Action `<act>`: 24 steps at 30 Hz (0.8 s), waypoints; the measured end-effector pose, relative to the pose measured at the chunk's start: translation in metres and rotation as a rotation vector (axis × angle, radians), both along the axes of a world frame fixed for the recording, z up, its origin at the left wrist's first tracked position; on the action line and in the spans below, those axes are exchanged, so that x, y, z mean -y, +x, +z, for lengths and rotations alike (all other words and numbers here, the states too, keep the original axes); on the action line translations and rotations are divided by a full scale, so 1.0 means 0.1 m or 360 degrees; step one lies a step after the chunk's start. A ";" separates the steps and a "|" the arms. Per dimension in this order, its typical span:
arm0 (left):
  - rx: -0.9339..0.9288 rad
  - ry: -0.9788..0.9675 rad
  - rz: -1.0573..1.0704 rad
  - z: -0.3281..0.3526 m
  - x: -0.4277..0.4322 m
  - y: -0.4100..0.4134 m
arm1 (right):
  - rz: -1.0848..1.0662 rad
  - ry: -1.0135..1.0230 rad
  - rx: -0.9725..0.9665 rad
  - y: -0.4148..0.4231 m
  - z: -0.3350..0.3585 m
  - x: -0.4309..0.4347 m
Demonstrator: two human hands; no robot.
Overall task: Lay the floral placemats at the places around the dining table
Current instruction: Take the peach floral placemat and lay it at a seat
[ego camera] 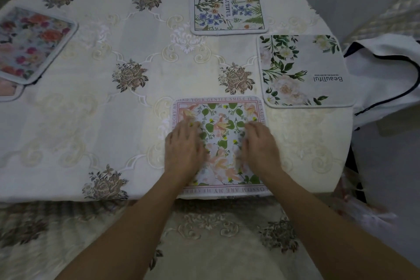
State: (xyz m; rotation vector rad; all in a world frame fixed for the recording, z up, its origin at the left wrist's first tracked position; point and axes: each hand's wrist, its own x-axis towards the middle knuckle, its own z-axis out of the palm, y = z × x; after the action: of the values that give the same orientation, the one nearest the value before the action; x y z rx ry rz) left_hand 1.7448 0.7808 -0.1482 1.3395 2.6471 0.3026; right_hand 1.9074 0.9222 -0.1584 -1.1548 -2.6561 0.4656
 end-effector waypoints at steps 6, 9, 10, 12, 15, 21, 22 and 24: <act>0.0034 -0.0228 -0.0447 -0.33 -0.23 0.11 | 0.0438 -0.0091 0.0136 -0.32 -0.25 0.25; -0.0071 -0.0220 -0.0428 -0.39 -0.09 0.02 | 0.0375 0.0089 0.0242 -0.04 -0.33 0.13; -0.0070 -0.0207 -0.0343 -0.40 -0.04 -0.02 | 0.0361 0.0110 0.0283 0.05 -0.35 0.06; -0.0033 -0.0191 -0.0195 -0.39 0.02 -0.08 | 0.0318 0.0072 0.0307 0.14 -0.36 -0.04; -0.0020 -0.0191 -0.0199 -0.38 0.04 -0.09 | 0.0281 0.0041 0.0289 0.21 -0.35 -0.09; 0.0114 -0.0256 -0.0190 -0.25 -0.01 -0.12 | 0.0303 0.0016 0.0378 0.22 -0.24 -0.16; 0.0131 -0.0281 -0.0187 -0.18 -0.04 -0.10 | 0.0296 0.0022 0.0396 0.22 -0.18 -0.17; 0.0130 -0.0259 -0.0190 0.00 -0.11 -0.05 | 0.0281 0.0113 0.0397 0.22 0.00 -0.20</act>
State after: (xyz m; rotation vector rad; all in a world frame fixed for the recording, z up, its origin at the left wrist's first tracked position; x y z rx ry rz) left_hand 1.7398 0.7917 -0.1479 1.3935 2.4543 0.1207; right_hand 1.9296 0.9421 -0.1581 -1.0227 -2.9783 0.2667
